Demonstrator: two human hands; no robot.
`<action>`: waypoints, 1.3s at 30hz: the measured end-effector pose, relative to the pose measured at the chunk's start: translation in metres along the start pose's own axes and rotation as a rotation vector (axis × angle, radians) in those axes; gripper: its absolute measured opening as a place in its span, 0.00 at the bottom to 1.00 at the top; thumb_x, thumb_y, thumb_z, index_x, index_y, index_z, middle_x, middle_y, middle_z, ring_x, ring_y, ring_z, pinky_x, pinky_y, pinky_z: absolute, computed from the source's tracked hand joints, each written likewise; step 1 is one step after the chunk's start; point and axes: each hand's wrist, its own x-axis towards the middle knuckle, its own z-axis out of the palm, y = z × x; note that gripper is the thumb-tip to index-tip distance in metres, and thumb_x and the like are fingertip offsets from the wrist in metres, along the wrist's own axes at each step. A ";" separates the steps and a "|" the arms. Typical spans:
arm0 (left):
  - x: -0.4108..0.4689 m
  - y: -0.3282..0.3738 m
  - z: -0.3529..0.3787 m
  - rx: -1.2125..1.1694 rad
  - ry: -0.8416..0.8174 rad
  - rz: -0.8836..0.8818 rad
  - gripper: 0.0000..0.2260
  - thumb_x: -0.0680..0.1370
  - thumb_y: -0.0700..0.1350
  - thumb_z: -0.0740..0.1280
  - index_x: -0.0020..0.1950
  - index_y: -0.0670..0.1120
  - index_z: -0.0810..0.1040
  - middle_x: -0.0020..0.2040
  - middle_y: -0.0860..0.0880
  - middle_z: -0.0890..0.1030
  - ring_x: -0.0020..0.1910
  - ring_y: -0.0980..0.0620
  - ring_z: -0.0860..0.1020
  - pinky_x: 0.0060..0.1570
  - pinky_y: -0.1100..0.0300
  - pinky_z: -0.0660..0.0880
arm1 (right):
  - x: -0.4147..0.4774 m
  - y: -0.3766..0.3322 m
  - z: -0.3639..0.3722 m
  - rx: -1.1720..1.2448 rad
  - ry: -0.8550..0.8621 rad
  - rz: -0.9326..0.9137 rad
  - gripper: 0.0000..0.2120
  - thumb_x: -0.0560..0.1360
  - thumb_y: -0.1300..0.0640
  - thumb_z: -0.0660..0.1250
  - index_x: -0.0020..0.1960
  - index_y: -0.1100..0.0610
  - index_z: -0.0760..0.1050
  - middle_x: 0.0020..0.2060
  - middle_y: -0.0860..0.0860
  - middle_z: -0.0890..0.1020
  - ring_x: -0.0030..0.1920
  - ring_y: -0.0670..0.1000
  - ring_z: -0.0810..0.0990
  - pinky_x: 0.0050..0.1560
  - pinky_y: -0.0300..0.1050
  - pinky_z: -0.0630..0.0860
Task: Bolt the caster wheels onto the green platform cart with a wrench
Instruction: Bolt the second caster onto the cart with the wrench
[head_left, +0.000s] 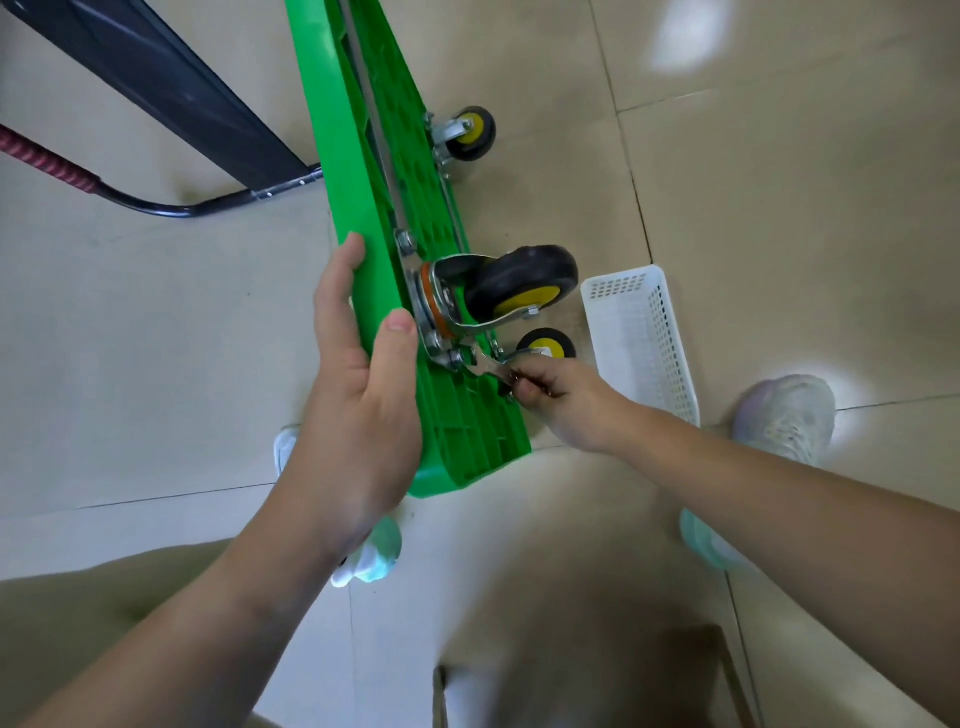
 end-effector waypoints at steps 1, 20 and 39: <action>0.000 0.001 0.000 0.001 -0.001 0.001 0.21 0.88 0.47 0.54 0.74 0.72 0.57 0.61 0.71 0.78 0.59 0.58 0.81 0.63 0.43 0.79 | 0.002 0.000 -0.001 0.002 -0.011 -0.006 0.07 0.82 0.60 0.61 0.54 0.59 0.78 0.46 0.60 0.79 0.47 0.61 0.77 0.46 0.51 0.73; 0.004 -0.006 -0.018 -0.048 -0.101 0.037 0.25 0.80 0.51 0.59 0.75 0.67 0.58 0.71 0.57 0.77 0.65 0.49 0.81 0.62 0.40 0.79 | 0.027 -0.002 -0.003 -0.132 -0.082 -0.107 0.15 0.82 0.60 0.60 0.40 0.45 0.66 0.34 0.51 0.72 0.35 0.50 0.68 0.36 0.45 0.65; 0.002 -0.007 -0.027 -0.011 -0.117 0.064 0.22 0.81 0.51 0.60 0.69 0.74 0.60 0.66 0.62 0.78 0.64 0.51 0.81 0.65 0.41 0.78 | -0.005 -0.003 0.030 -0.007 0.092 -0.061 0.09 0.82 0.58 0.60 0.58 0.46 0.67 0.44 0.51 0.76 0.42 0.50 0.73 0.41 0.47 0.69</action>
